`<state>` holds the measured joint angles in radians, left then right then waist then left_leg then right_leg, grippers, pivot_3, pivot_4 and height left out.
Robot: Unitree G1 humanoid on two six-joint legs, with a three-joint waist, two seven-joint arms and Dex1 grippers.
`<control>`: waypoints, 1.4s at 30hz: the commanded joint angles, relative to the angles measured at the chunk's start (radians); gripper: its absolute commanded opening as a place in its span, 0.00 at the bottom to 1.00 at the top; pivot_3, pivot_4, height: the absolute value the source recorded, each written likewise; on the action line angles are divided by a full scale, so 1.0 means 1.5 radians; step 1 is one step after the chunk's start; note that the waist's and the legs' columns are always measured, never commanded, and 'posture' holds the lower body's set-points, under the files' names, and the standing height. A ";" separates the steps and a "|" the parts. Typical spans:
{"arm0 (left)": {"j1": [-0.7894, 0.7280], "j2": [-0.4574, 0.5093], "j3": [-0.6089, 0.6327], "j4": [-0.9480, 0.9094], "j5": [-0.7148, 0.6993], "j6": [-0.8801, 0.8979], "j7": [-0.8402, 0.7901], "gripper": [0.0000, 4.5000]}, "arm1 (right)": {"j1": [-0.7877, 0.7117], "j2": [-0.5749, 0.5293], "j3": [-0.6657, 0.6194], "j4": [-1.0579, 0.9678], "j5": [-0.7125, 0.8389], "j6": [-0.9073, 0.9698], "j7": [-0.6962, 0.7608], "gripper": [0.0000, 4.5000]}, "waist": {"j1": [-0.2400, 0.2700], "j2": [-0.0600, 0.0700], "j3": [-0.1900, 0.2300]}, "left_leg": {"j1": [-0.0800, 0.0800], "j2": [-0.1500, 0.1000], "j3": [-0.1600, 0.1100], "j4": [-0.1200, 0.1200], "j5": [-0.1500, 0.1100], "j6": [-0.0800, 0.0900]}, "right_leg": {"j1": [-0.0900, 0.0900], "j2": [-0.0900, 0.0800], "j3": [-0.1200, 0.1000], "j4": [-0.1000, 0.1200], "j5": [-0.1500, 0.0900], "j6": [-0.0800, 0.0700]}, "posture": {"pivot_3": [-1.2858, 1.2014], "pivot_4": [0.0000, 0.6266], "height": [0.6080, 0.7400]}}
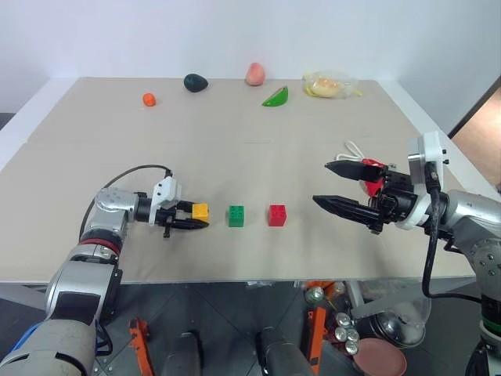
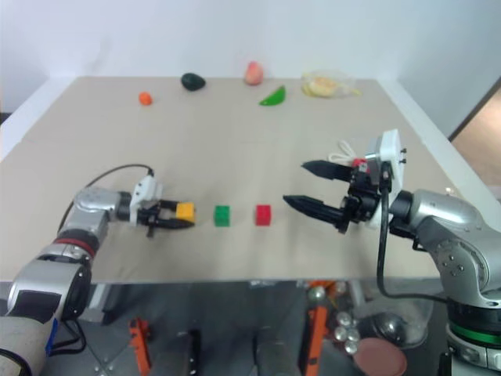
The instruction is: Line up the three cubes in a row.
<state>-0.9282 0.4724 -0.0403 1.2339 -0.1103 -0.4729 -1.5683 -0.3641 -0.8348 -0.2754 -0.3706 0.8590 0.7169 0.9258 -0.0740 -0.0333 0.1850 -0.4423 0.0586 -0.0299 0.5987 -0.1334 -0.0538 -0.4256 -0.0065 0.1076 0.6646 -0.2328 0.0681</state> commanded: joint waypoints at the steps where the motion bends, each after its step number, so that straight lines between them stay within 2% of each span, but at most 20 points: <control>1: -0.005 0.004 0.010 0.005 0.013 -0.012 0.012 0.30 | -0.013 -0.018 -0.022 -0.007 0.012 0.000 0.007 1.00 | 0.000 0.000 0.000 | 0.000 0.000 0.000 0.000 0.000 0.000 | 0.000 0.000 0.000 0.000 0.000 0.000 | 0.52 0.24 1.00; 6: -0.003 -0.007 0.014 0.009 0.018 -0.004 0.014 0.30 | -0.017 -0.030 -0.026 -0.001 0.011 0.002 0.013 1.00 | 0.000 0.000 0.000 | 0.000 0.000 0.000 0.000 0.000 0.000 | 0.000 0.000 0.000 0.000 0.000 0.000 | 0.52 0.24 1.00; 7: -0.003 -0.008 0.014 0.010 0.020 -0.004 0.017 0.41 | -0.018 -0.032 -0.026 0.000 0.011 0.002 0.013 1.00 | 0.000 0.000 0.000 | 0.000 0.000 0.000 0.000 0.000 0.000 | 0.000 0.000 0.000 0.000 0.000 0.000 | 0.52 0.24 1.00; 12: -0.005 -0.009 0.023 0.018 0.021 0.018 0.022 0.73 | -0.029 -0.044 -0.026 0.008 0.012 0.004 0.019 1.00 | 0.000 0.000 0.000 | 0.000 0.000 0.000 0.001 0.000 0.000 | 0.001 0.000 0.000 0.000 0.000 0.000 | 0.52 0.24 1.00; 13: -0.004 -0.008 0.025 0.017 0.021 0.015 0.024 0.84 | -0.031 -0.045 -0.025 0.010 0.012 0.004 0.019 1.00 | 0.000 0.000 0.000 | 0.000 0.000 0.000 0.001 0.000 0.000 | 0.001 0.000 0.000 0.000 0.000 0.000 | 0.52 0.24 1.00; 15: -0.002 -0.007 0.027 0.015 0.021 0.008 0.025 0.99 | -0.036 -0.045 -0.023 0.014 0.012 0.005 0.021 1.00 | 0.000 0.000 0.000 | 0.001 0.000 0.000 0.001 0.000 0.000 | 0.001 0.000 0.000 0.000 0.000 0.000 | 0.52 0.24 1.00; 20: 0.009 0.012 0.029 0.001 0.018 -0.001 -0.015 0.99 | -0.062 -0.040 -0.008 0.030 0.009 0.001 0.033 1.00 | 0.000 0.000 0.000 | 0.000 0.000 0.000 0.000 0.000 0.000 | 0.001 0.000 0.000 0.000 0.000 0.000 | 0.52 0.24 1.00; 26: 0.044 0.082 -0.015 -0.041 -0.011 0.005 -0.031 0.99 | -0.098 -0.034 0.013 0.056 -0.002 -0.007 0.054 1.00 | -0.004 0.000 0.000 | 0.001 0.001 0.000 0.000 0.000 0.000 | 0.000 0.001 0.000 0.001 0.000 0.000 | 0.52 0.24 1.00; 29: 0.079 0.141 -0.038 -0.087 -0.058 0.045 -0.031 0.99 | -0.116 -0.031 0.026 0.069 -0.006 -0.011 0.064 1.00 | -0.005 0.000 0.000 | 0.002 0.001 0.000 0.000 0.000 0.000 | 0.000 0.001 0.000 0.001 0.000 -0.001 | 0.52 0.24 1.00; 31: 0.116 0.184 -0.027 -0.133 -0.096 0.092 -0.031 0.99 | -0.119 -0.025 0.034 0.083 -0.016 -0.014 0.063 1.00 | -0.007 0.000 0.000 | 0.002 0.002 0.001 0.000 0.000 0.000 | 0.000 0.001 0.000 0.001 0.000 -0.001 | 0.52 0.24 1.00; 33: 0.147 0.202 0.022 -0.184 -0.116 0.172 -0.004 0.99 | -0.103 -0.018 0.040 0.093 -0.042 -0.029 0.052 1.00 | -0.007 0.000 0.000 | 0.002 0.002 0.001 0.000 0.000 0.000 | 0.000 0.001 0.000 0.001 0.000 -0.001 | 0.52 0.24 1.00; 35: 0.206 0.216 0.060 -0.301 -0.150 0.305 0.056 0.99 | -0.079 -0.005 0.035 0.109 -0.073 -0.042 0.017 1.00 | -0.005 0.000 0.000 | 0.002 0.002 0.001 0.000 0.000 0.000 | 0.000 0.001 0.000 0.001 0.000 -0.002 | 0.52 0.24 1.00; 37: 0.301 0.210 0.126 -0.470 -0.208 0.397 0.148 0.99 | -0.047 0.017 0.021 0.127 -0.108 -0.059 -0.036 1.00 | -0.001 0.000 0.000 | 0.001 0.002 0.001 0.000 0.000 0.000 | 0.000 0.001 0.000 0.001 -0.001 -0.002 | 0.52 0.24 1.00; 40: 0.398 0.163 0.215 -0.671 -0.242 0.525 0.371 0.99 | -0.023 0.076 0.008 0.155 -0.145 -0.062 -0.145 1.00 | 0.002 0.000 0.000 | 0.001 0.002 0.002 0.000 -0.001 -0.001 | 0.000 0.000 0.000 0.001 -0.001 -0.001 | 0.52 0.24 1.00; 42: 0.432 0.130 0.247 -0.759 -0.262 0.597 0.474 0.99 | -0.009 0.113 0.010 0.153 -0.158 -0.064 -0.189 1.00 | 0.005 0.000 0.000 | 0.001 0.003 0.001 0.001 -0.001 -0.001 | 0.000 0.000 -0.001 0.001 -0.001 -0.001 | 0.52 0.24 1.00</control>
<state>-0.2972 0.6834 0.2616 0.2303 -0.4554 0.3276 -1.0004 -0.3800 -0.6895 -0.2274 -0.1180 0.6351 0.6429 0.7073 -0.0669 -0.0330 0.1851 -0.4410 0.0623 -0.0277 0.5999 -0.1344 -0.0551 -0.4248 -0.0066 0.1064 0.6664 -0.2340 0.0668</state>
